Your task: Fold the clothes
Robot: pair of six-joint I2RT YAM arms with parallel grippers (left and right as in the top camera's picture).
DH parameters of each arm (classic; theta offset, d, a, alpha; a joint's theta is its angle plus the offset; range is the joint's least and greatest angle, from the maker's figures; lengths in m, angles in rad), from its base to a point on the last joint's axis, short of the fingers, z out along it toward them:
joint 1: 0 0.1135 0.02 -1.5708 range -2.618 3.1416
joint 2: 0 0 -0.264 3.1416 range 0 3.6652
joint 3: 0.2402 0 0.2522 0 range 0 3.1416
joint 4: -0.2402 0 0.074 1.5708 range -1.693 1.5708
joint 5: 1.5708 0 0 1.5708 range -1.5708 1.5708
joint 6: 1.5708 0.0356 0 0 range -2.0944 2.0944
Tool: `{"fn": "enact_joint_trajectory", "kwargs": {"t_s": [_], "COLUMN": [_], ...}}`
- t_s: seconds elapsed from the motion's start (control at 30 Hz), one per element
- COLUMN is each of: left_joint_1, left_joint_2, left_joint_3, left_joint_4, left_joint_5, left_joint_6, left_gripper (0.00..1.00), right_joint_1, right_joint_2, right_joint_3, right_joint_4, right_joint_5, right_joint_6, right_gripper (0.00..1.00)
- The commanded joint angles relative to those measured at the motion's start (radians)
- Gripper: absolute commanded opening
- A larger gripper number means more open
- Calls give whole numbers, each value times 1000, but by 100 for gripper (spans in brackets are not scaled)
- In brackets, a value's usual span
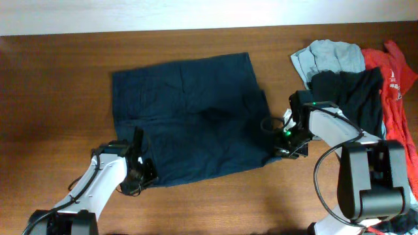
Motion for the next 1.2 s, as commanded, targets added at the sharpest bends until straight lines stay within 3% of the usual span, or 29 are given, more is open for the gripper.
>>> {"fn": "enact_joint_trajectory", "kwargs": {"t_s": [0.0, 0.03, 0.2, 0.47, 0.5, 0.67, 0.73, 0.77, 0.87, 1.03, 1.17], "left_joint_1": [1, 1, 1, 1, 1, 0, 0, -1, -32, -149, -195], "left_joint_2": [0, -1, -1, -39, -52, -123, -124, -124, -112, -52, -26], "left_joint_3": [-10, -10, -10, 31, 47, 186, 210, 208, 205, 205, 205], "left_joint_4": [-77, -110, -192, -273, -279, -286, -254, -222, -133, -9, 63], "left_joint_5": [34, 51, 71, 67, 67, -22, -24, -19, -19, -26, -28], "left_joint_6": [-16, -16, 3, 56, 68, 139, 139, 140, 175, 241, 241], "left_gripper": [5, 5, 0, 1, 1, 13, 16, 16, 16, 9, 8], "right_joint_1": [29, 37, 76, 146, 145, 138, 138, 138, 138, 136, 110], "right_joint_2": [2, 2, -13, -188, -214, -391, -413, -413, -374, -245, -57], "right_joint_3": [-37, -45, -48, -48, -47, -46, -46, -46, -46, -31, 147], "right_joint_4": [-56, -100, -219, -301, -294, -93, 25, 84, 313, 584, 584], "right_joint_5": [11, 13, 8, 13, 14, 20, 19, 19, 14, 5, -51], "right_joint_6": [10, 25, 29, 70, 77, 80, 80, 80, 89, 121, 121], "right_gripper": [15, 10, 7, 10, 13, 54, 60, 59, 38, 25, 19]}}
